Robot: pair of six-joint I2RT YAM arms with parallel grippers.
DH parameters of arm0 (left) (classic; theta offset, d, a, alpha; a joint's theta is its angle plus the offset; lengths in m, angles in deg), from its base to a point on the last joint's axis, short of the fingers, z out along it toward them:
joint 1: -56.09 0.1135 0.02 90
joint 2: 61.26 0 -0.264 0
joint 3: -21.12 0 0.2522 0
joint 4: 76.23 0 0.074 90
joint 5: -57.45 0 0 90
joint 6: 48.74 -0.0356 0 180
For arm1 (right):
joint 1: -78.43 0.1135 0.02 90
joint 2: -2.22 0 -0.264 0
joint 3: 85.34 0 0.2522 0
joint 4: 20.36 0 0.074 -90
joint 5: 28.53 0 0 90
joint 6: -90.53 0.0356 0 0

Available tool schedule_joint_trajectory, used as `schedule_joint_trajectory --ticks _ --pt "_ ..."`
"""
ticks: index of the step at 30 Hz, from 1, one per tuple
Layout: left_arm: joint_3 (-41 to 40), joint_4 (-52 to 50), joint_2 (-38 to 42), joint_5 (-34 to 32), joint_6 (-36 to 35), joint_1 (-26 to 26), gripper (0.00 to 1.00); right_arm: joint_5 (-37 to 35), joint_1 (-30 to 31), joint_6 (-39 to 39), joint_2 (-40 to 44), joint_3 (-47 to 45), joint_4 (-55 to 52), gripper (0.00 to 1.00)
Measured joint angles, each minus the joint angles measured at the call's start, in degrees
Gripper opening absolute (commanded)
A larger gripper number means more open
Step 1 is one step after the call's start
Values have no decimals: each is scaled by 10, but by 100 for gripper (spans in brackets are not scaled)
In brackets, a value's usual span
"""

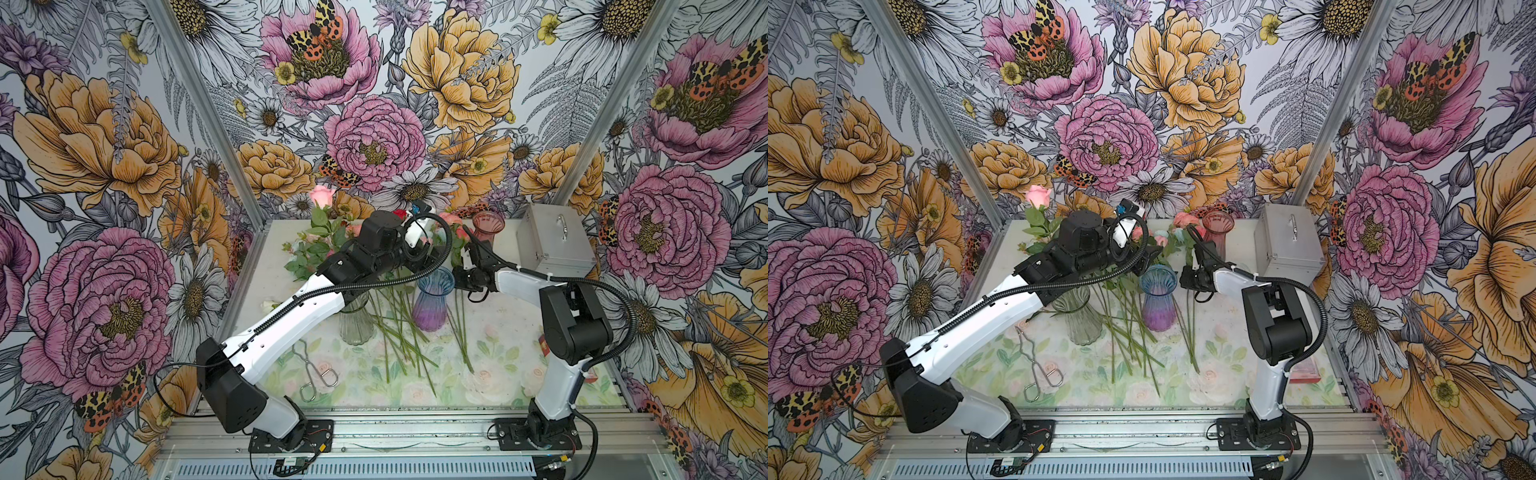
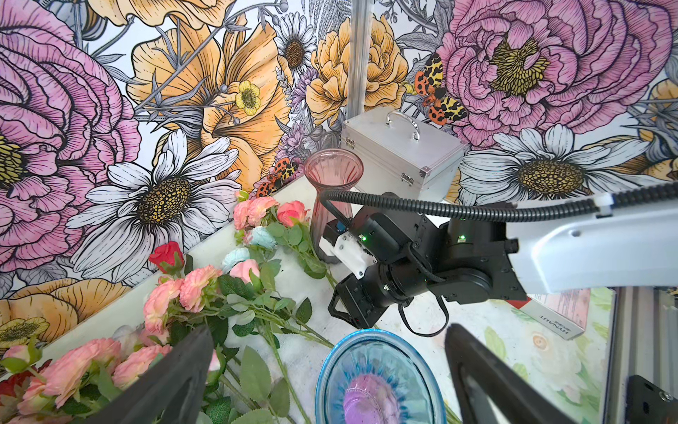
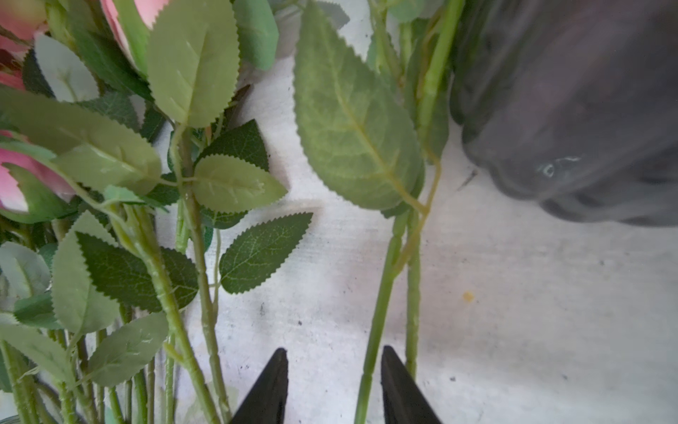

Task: Place the pink flowers into the vase
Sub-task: Place the flower in the vase, then pick up the flower at the center of the board.

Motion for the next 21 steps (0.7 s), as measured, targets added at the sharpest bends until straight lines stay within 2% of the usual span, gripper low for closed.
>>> schedule_joint_trajectory --ticks 4,11,16,21 --pt "-2 0 0 0 0 0 98 -11 3 0 -9 0 -1 41" --pt "-6 0 0 0 0 1 99 -21 7 0 -17 3 0 33" --pt "-17 0 5 0 0 3 99 -26 11 0 -28 8 -1 21" --pt "-26 0 16 0 0 9 98 -33 15 4 -28 8 -1 4"
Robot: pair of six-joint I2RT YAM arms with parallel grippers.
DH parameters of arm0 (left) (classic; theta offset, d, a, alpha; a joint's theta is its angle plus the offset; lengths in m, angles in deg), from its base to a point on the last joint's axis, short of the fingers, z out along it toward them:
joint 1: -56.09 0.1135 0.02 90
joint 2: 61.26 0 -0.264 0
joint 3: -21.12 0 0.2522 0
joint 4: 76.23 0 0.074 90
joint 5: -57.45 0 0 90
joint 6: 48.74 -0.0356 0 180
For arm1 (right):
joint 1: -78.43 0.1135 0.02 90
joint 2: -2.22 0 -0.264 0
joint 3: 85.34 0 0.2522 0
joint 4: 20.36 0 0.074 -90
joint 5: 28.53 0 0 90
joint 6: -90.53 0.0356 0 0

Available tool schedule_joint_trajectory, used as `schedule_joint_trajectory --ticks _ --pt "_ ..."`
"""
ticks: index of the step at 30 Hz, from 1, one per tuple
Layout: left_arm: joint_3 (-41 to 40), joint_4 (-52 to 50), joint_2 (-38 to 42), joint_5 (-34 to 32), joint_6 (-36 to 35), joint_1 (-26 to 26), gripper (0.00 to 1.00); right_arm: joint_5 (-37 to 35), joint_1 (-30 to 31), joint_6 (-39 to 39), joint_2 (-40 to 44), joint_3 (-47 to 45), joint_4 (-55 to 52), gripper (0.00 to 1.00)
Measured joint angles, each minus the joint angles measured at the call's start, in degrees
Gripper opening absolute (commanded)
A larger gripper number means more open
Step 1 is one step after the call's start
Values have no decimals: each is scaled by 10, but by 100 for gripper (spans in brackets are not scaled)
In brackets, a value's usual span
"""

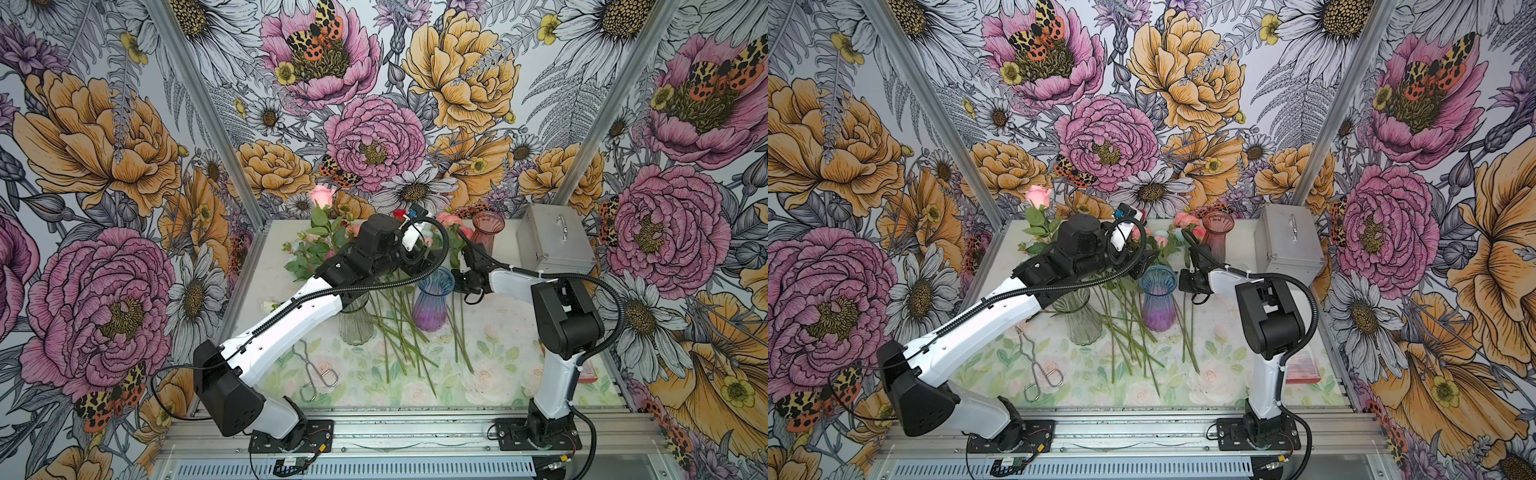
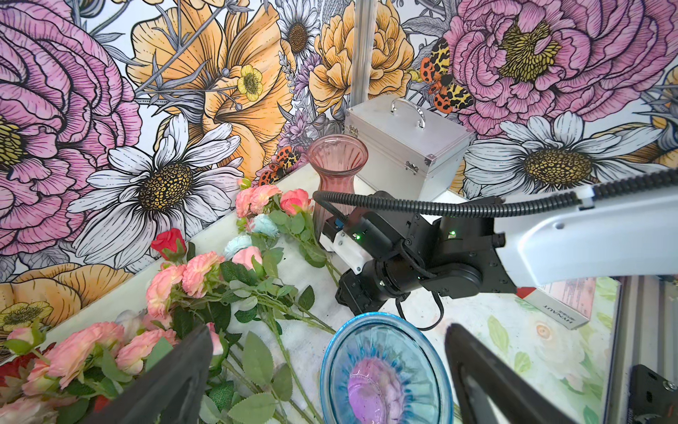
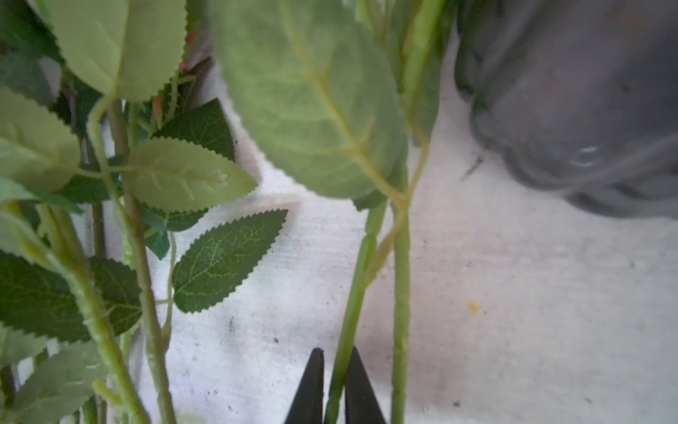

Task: Place the pink flowers into the vase
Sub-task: Pick up the flower at the center of the board.

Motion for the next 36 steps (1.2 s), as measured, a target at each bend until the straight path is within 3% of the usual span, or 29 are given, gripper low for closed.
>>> schedule_joint_trajectory --ticks 5,18,27,36 --pt "-6 0 13 0 2 10 99 -5 0 0 25 0 -8 0" --pt "-7 0 21 18 27 19 98 -1 2 -41 206 31 -37 0" --pt "-8 26 36 93 84 76 95 5 11 -73 255 88 -66 0" --pt "-33 59 43 167 121 94 92 24 54 -117 273 175 -74 0"
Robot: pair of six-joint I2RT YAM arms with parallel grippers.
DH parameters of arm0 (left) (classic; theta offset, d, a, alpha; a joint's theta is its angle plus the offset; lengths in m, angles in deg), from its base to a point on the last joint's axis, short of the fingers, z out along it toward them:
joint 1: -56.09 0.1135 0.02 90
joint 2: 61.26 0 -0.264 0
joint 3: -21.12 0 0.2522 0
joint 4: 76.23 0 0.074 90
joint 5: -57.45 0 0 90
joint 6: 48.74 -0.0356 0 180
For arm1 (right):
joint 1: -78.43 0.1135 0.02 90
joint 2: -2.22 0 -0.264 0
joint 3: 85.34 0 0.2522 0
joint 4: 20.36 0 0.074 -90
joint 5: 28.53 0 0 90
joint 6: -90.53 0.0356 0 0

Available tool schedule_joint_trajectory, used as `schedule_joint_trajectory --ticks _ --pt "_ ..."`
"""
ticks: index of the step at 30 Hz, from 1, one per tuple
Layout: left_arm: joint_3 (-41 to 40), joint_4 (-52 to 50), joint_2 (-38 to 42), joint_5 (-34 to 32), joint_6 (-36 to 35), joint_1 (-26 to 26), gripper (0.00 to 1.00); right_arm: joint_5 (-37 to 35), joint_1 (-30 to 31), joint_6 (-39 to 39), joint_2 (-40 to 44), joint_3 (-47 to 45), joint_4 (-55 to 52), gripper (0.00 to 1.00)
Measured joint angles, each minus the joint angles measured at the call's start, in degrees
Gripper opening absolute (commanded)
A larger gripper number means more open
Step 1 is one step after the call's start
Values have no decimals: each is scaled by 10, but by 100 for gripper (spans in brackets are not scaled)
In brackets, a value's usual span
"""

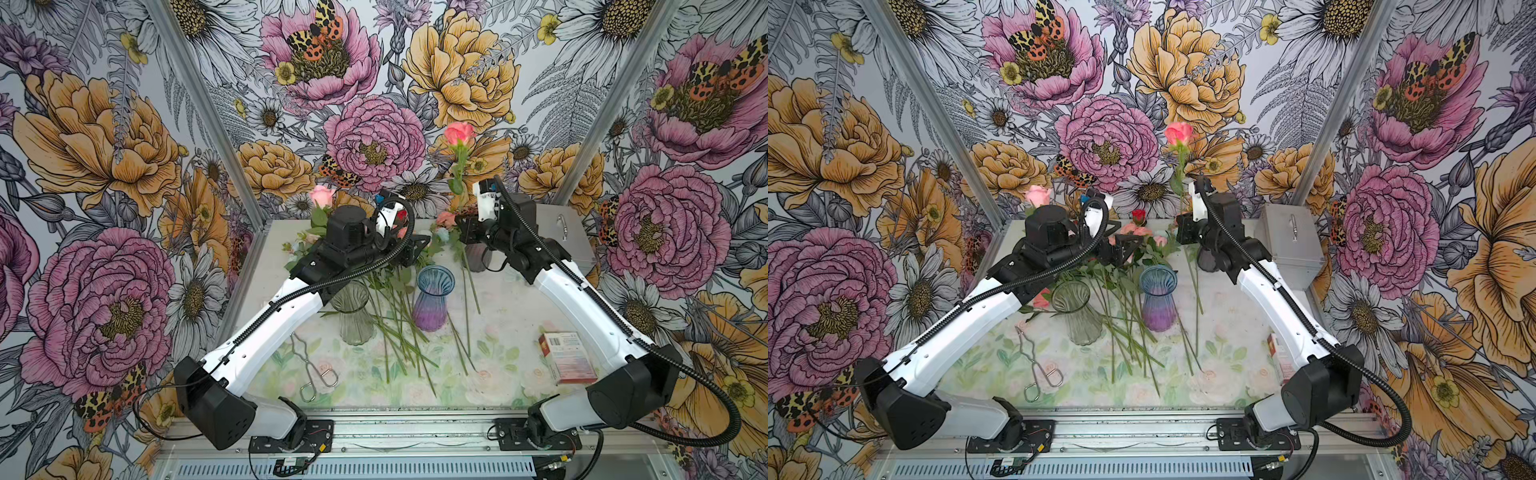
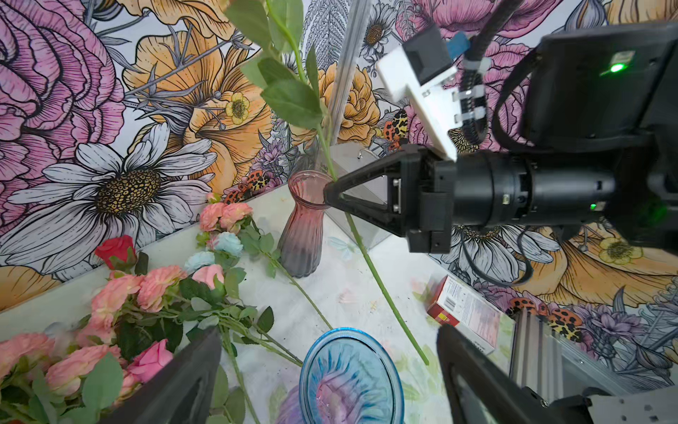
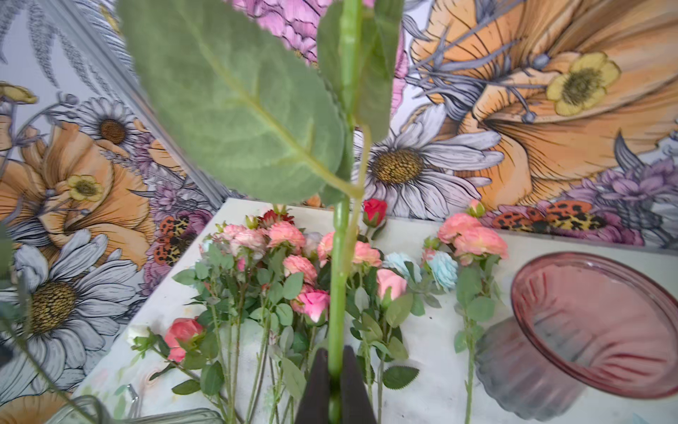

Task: Place the pink flowers into the vase
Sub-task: Pick up the flower at the center of the board.

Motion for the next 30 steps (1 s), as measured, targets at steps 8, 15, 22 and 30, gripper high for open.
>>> schedule_joint_trajectory --ticks 8,15,22,30 --pt "23 54 -9 71 68 77 86 15 57 -44 9 9 0 0" --pt "49 102 -39 121 106 79 81 15 85 -57 15 4 4 0" --pt "41 130 -51 135 129 74 81 15 108 -67 11 4 19 0" --pt "46 156 -79 144 140 73 73 15 133 -74 -8 10 26 0"
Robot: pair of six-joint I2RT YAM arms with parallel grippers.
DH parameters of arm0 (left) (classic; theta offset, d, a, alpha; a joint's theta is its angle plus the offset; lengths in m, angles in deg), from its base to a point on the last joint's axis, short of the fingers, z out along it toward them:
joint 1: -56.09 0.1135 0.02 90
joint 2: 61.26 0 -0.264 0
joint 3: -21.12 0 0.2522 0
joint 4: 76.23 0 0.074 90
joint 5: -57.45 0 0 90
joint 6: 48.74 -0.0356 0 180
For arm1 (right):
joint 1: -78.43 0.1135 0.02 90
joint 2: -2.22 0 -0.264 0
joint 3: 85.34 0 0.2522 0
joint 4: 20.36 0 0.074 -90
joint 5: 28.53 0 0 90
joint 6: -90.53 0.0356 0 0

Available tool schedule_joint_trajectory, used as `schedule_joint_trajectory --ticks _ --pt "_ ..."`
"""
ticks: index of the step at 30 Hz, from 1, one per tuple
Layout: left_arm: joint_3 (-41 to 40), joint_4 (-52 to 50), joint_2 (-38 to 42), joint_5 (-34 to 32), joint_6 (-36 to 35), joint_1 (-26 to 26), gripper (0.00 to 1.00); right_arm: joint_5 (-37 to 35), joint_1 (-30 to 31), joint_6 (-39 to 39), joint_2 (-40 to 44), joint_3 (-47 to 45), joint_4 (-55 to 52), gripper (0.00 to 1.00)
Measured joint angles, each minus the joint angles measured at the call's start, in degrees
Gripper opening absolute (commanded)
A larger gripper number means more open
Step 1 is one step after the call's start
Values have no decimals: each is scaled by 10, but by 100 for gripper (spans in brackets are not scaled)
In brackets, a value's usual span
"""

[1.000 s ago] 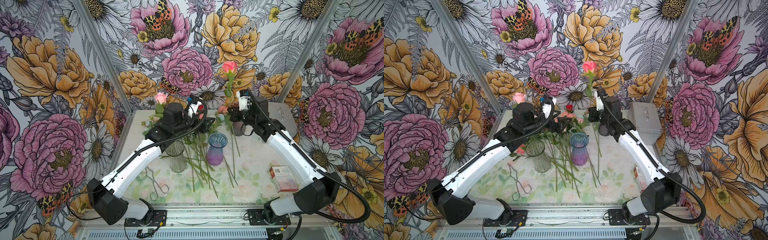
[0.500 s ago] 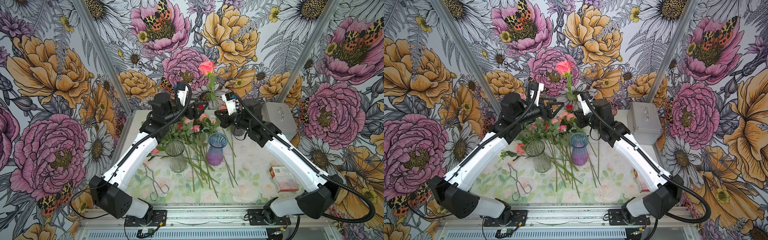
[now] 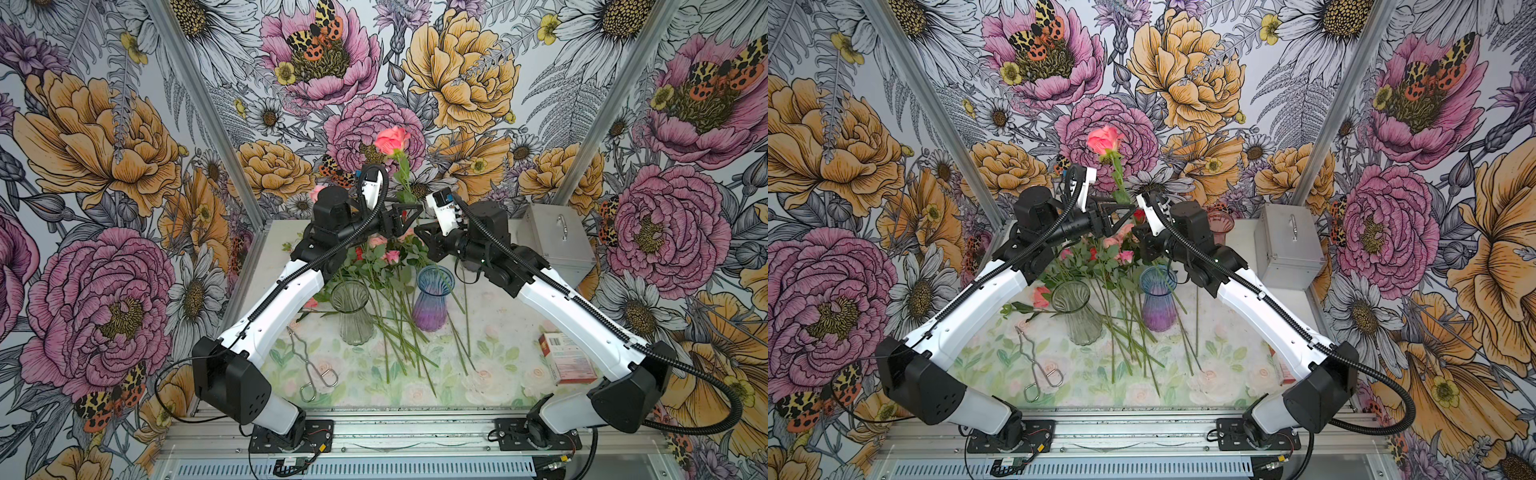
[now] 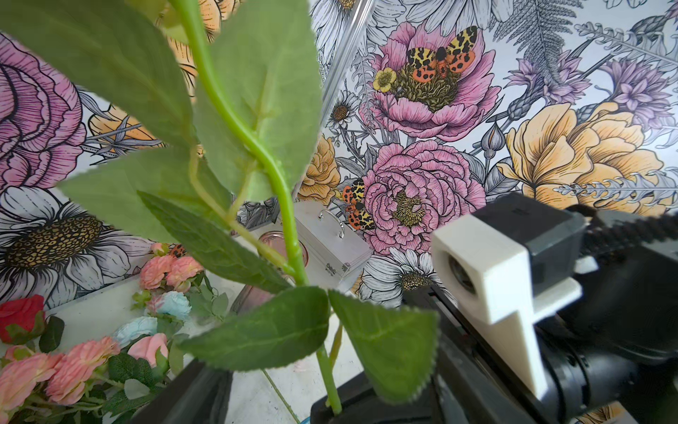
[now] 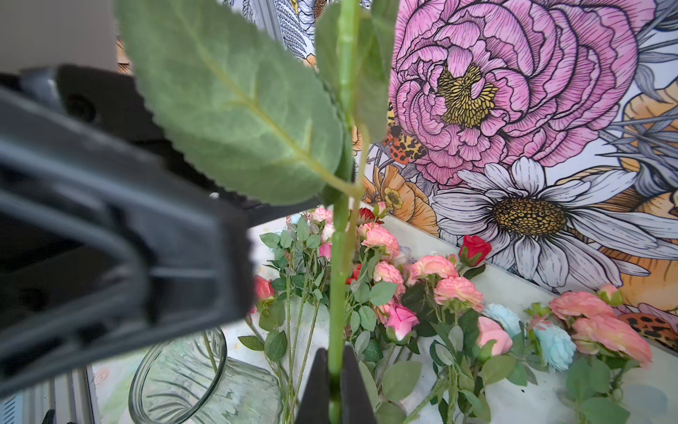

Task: Place the pink flowers into the vase
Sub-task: Pick up the flower at the center of the board.

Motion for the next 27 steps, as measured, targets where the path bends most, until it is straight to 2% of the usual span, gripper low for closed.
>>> schedule_joint_trajectory --ticks 4,7,15,19,23,25,27 --pt "7 4 -23 2 7 0 68 0 4 0 -7 10 0 0" --pt "7 6 -30 2 12 0 59 0 4 0 -9 16 1 0" --pt "7 34 -30 8 28 0 29 0 5 0 -20 20 11 0" --pt "7 39 -30 9 26 0 27 -1 8 0 -27 20 15 0" --pt "7 40 -30 9 29 1 20 -2 8 0 -28 20 18 0" --pt "7 40 -30 9 31 2 15 -3 8 0 -28 21 20 0" --pt "7 41 -30 10 38 3 5 -4 8 0 -28 21 20 0"
